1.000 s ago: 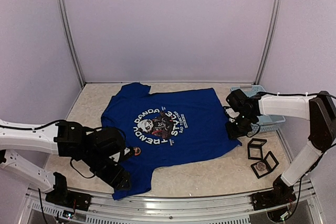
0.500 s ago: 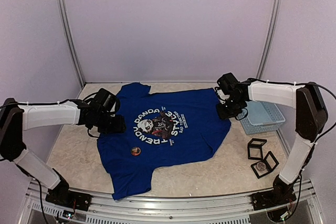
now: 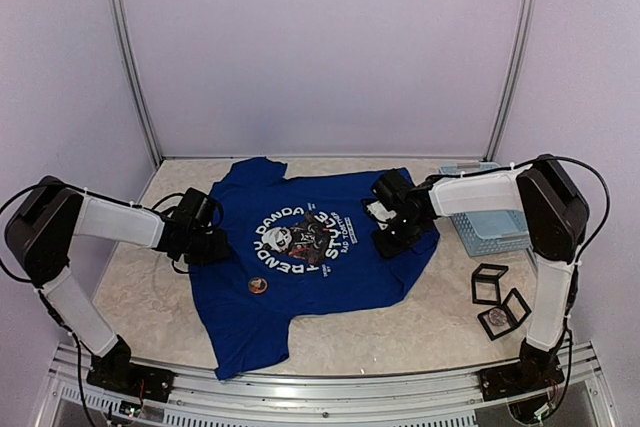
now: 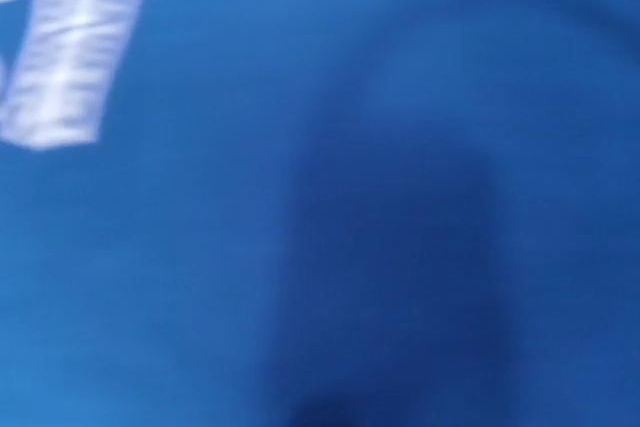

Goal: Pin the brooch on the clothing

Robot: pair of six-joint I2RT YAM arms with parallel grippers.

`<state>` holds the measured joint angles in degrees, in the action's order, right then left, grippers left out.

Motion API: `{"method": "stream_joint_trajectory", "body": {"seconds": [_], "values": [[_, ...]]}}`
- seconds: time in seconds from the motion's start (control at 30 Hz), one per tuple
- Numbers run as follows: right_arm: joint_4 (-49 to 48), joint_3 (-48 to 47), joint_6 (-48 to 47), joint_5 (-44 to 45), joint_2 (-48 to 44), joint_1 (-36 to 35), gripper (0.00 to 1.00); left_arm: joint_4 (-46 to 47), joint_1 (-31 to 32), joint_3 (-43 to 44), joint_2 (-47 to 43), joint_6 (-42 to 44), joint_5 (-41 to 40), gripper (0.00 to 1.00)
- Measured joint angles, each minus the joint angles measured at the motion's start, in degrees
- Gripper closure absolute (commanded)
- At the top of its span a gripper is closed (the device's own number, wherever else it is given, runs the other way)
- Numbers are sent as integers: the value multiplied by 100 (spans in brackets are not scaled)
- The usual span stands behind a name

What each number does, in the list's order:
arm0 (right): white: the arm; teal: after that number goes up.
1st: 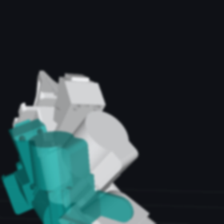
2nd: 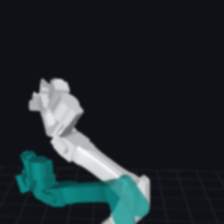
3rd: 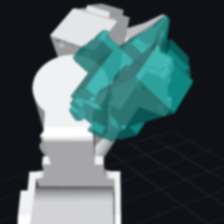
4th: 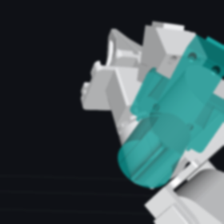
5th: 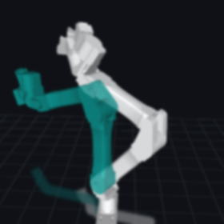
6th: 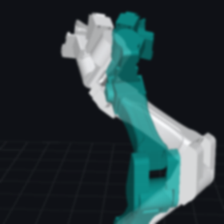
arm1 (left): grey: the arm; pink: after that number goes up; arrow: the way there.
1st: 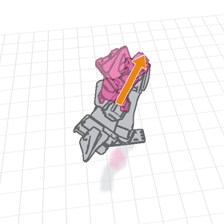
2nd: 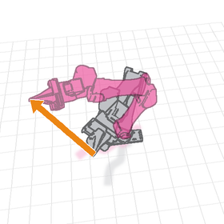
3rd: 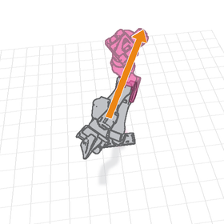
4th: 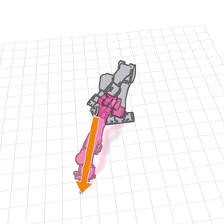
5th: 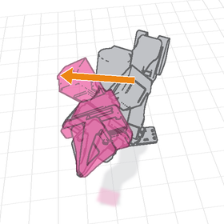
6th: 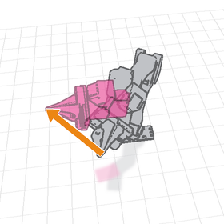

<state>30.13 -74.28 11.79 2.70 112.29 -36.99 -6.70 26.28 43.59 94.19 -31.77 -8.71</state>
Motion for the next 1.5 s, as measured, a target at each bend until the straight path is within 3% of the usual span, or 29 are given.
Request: {"method": "stream_joint_trajectory", "body": {"seconds": [0.17, 0.5, 0.83, 1.0, 1.2, 1.37, 1.5], "values": [[39, -205, 153, 297, 33, -463, 72, 385, -11, -116, 37, -55, -109, 46], [129, 420, 1104, 925, -216, -481, 74, 647, -11, -282, -11, -120, -323, 42], [1530, 2350, 2903, 1117, -2181, -540, 68, 678, -59, -385, -92, -122, -428, 41], [2041, 2643, 3303, 918, -2361, -553, 68, 704, -68, -398, -101, -125, -426, 37], [2992, 2507, 3523, 595, -2745, -748, 68, 579, -85, -507, -267, -129, -470, 33], [3987, 1613, 3591, 601, -3060, -791, 67, 354, -85, -570, -446, -144, -577, 28], [3825, 1115, 3329, 743, -3038, -776, 70, 219, 22, -577, -649, -142, -811, 28]]}}
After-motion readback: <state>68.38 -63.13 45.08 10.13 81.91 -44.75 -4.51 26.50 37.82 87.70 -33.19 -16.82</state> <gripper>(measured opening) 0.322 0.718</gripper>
